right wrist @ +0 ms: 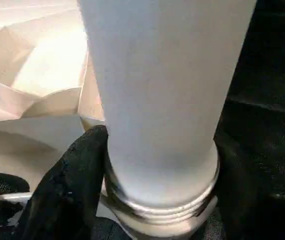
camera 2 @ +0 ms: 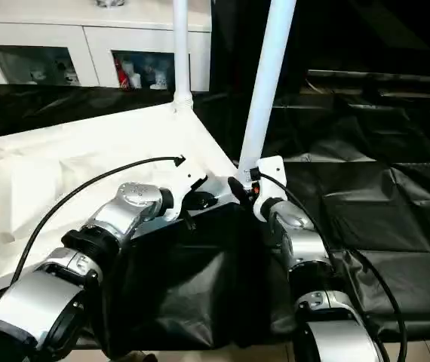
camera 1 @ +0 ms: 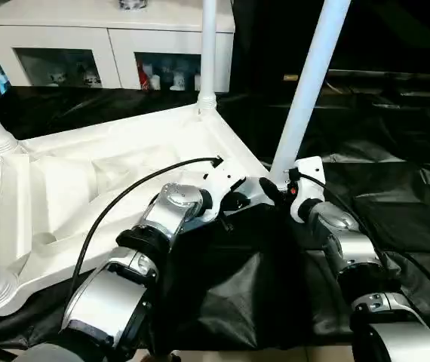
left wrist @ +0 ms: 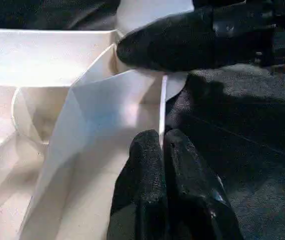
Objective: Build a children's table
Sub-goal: Rotate leg to tighten
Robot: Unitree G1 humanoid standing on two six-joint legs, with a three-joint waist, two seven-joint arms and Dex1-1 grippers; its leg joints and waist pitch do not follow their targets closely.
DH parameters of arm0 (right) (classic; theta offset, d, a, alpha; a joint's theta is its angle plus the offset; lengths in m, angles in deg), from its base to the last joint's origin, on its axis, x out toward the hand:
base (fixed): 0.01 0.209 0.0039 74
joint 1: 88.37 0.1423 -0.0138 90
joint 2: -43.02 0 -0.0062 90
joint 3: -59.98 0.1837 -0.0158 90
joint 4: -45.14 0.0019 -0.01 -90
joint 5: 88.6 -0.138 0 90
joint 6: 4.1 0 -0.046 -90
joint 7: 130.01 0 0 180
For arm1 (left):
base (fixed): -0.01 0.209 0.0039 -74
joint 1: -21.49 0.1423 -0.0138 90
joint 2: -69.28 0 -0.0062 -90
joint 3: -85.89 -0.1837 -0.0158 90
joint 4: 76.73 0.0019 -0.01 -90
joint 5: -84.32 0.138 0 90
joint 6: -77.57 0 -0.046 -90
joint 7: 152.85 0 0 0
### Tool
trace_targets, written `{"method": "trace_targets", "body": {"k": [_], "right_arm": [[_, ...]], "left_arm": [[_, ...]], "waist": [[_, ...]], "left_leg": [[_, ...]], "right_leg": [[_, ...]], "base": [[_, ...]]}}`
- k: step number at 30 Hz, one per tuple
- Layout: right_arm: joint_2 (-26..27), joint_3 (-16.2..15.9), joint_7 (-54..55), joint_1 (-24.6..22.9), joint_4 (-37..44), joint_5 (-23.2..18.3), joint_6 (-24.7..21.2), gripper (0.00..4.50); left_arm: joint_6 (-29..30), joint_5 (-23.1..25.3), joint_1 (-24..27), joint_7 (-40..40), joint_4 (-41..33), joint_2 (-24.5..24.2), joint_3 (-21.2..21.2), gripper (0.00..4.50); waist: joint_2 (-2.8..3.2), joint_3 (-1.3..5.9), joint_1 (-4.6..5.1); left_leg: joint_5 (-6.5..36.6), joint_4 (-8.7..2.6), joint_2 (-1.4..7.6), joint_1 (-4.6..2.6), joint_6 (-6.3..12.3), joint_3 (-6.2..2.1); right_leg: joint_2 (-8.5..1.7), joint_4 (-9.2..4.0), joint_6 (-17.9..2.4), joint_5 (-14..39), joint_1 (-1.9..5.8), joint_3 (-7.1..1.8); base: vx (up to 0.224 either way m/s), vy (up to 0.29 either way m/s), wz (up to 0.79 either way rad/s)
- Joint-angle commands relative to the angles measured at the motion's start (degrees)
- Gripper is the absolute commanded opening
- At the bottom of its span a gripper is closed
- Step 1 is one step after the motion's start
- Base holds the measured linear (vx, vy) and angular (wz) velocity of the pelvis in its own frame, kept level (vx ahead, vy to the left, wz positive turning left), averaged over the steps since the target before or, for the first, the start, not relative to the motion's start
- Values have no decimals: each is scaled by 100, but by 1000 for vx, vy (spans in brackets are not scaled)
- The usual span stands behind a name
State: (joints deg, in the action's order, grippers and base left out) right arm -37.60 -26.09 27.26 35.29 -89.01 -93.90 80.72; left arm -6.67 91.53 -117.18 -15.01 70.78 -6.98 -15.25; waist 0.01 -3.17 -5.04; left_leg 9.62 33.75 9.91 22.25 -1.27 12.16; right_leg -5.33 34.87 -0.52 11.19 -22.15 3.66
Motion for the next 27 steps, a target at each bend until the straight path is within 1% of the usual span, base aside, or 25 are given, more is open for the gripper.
{"method": "trace_targets", "body": {"k": [1, 2, 3, 4, 6, 7, 8, 9, 10, 11, 12, 13, 14, 15, 16, 18, 20, 21, 23, 24, 25, 26, 27], "right_arm": [[479, -618, -966, -72, -10, -54, 52, 364], [465, -623, -1003, -76, 0, -57, 60, 364], [407, -648, -1160, -93, 43, -72, 97, 377], [235, -694, -1546, -150, 171, -133, 93, 377], [94, -738, -1836, -196, 263, -161, 98, 377], [-85, -793, -2150, -265, 410, -204, 53, 377], [-198, -829, -2342, -311, 504, -232, 22, 377], [-388, -881, -2639, -382, 661, -270, -40, 377], [-690, -974, -3068, -484, 876, -292, -69, 377], [-810, -1010, -3241, -522, 949, -280, -51, 377], [-810, -1010, -3241, -522, 949, -280, -51, 377], [-1073, -1074, -3641, -602, 1099, -259, -1, 377], [-1073, -1074, -3642, -602, 1100, -259, -1, 377], [-1232, -1073, -3913, -635, 1191, -264, 2, 377], [-1282, -1062, -4016, -641, 1227, -277, -16, 377], [-1360, -1070, -4123, -649, 1289, -305, -30, 377], [-1408, -1083, -4172, -651, 1329, -338, -49, 377], [-1432, -1089, -4206, -648, 1341, -355, -65, 377], [-1456, -1121, -4305, -636, 1319, -357, -97, 377], [-1456, -1122, -4308, -635, 1317, -357, -97, 363], [-1428, -1102, -4356, -629, 1310, -394, -153, 343], [-1425, -1100, -4360, -628, 1310, -398, -158, 343], [-1392, -1090, -4396, -633, 1313, -433, -203, 343]], "left_arm": [[-254, -48, -105, 160, -92, 93, 8, 0], [-269, -52, -95, 125, -97, 82, 4, 0], [-337, -68, -54, -24, -121, 32, -19, 0], [-380, -123, 51, -385, -243, -93, -58, 0], [-418, -171, 131, -660, -345, -185, -88, 0], [-475, -228, 229, -975, -482, -299, -119, 0], [-518, -264, 290, -1170, -568, -370, -138, 0], [-512, -357, 401, -1543, -753, -488, -156, 0], [-457, -481, 556, -2064, -1033, -673, -201, 0], [-435, -520, 611, -2247, -1133, -748, -227, 0], [-435, -520, 611, -2247, -1133, -748, -227, 0], [-552, -547, 721, -2550, -1274, -910, -298, 0], [-553, -547, 721, -2550, -1275, -911, -298, 0], [-609, -583, 794, -2771, -1366, -1014, -329, 0], [-594, -615, 827, -2875, -1428, -1049, -332, 0], [-479, -667, 894, -3025, -1587, -1097, -332, 0], [-406, -685, 949, -3088, -1716, -1122, -332, 0], [-376, -688, 982, -3108, -1785, -1136, -339, 0], [-372, -673, 1028, -3117, -1840, -1165, -360, 0], [-372, -672, 1029, -3117, -1841, -1166, -360, 0], [-375, -669, 1045, -3096, -1859, -1177, -349, 0], [-374, -669, 1046, -3094, -1860, -1177, -348, 0], [-375, -663, 1051, -3069, -1861, -1181, -339, 0]], "waist": [[-57, 364, 18], [-54, 363, 11], [-50, 358, 15], [-56, 360, 19], [-54, 355, 17], [-57, 356, 8], [-57, 359, 3], [-55, 356, -9], [-41, 352, -23], [-34, 362, -32], [-38, 363, -30], [-34, 362, -32], [-35, 372, -41], [-37, 368, -55], [-34, 364, -64], [-32, 361, -76], [-31, 357, -98], [-48, 361, -115], [-57, 359, -115], [-56, 355, -115], [-69, 357, -115], [-67, 358, -116], [-98, 360, -114]], "left_leg": [[1550, -452, 373, -154, 122, -231], [1565, -447, 370, -156, 135, -234], [1552, -452, 372, -145, 152, -236], [1556, -448, 370, -144, 166, -231], [1554, -444, 377, -139, 217, -230], [1467, -449, 390, -149, 255, -227], [1447, -441, 386, -142, 274, -223], [1397, -444, 401, -129, 299, -229], [1359, -438, 411, -131, 330, -207], [1332, -439, 424, -133, 326, -212], [1315, -437, 423, -129, 337, -207], [1334, -436, 425, -147, 318, -196], [1317, -431, 424, -145, 317, -199], [1313, -424, 437, -168, 324, -184], [1306, -430, 432, -148, 325, -187], [1363, -430, 435, -160, 302, -182], [1430, -442, 445, -174, 240, -189], [1422, -440, 453, -173, 219, -191], [1387, -436, 435, -167, 226, -184], [1385, -438, 433, -162, 220, -186], [1373, -437, 427, -158, 217, -190], [1355, -435, 427, -158, 221, -190], [1309, -431, 424, -154, 233, -185]], "right_leg": [[-443, -509, -1137, 1402, 161, -262], [-452, -515, -1139, 1435, 165, -261], [-453, -513, -1140, 1448, 173, -261], [-448, -512, -1144, 1445, 176, -262], [-457, -512, -1164, 1425, 185, -268], [-452, -502, -1204, 1337, 186, -267], [-442, -489, -1220, 1290, 195, -263], [-446, -478, -1248, 1237, 220, -257], [-428, -462, -1281, 1160, 200, -260], [-431, -444, -1306, 1099, 205, -257], [-419, -434, -1335, 1038, 205, -253], [-420, -420, -1424, 965, 179, -258], [-420, -414, -1436, 945, 192, -252], [-419, -417, -1462, 880, 164, -262], [-420, -401, -1472, 875, 178, -260], [-426, -408, -1475, 939, 165, -263], [-433, -417, -1445, 1082, 155, -267], [-451, -410, -1445, 1082, 164, -274], [-436, -417, -1412, 1123, 157, -272], [-438, -419, -1400, 1147, 157, -272], [-442, -426, -1360, 1217, 161, -272], [-444, -426, -1353, 1217, 163, -273], [-441, -429, -1339, 1208, 163, -272]], "base": [[0, 0, 0], [0, 0, 0], [0, 0, 0], [0, 0, 0], [0, 0, 0], [0, 0, 0], [0, 0, 0], [0, 0, 0], [0, 0, 0], [0, 0, 0], [0, 0, 0], [0, 0, 0], [0, 0, 0], [0, 0, 0], [0, 0, 0], [0, 0, 0], [0, 0, 0], [0, 0, 0], [0, 0, 0], [0, 0, 0], [0, 0, 0], [0, 0, 0], [0, 0, 0]]}}
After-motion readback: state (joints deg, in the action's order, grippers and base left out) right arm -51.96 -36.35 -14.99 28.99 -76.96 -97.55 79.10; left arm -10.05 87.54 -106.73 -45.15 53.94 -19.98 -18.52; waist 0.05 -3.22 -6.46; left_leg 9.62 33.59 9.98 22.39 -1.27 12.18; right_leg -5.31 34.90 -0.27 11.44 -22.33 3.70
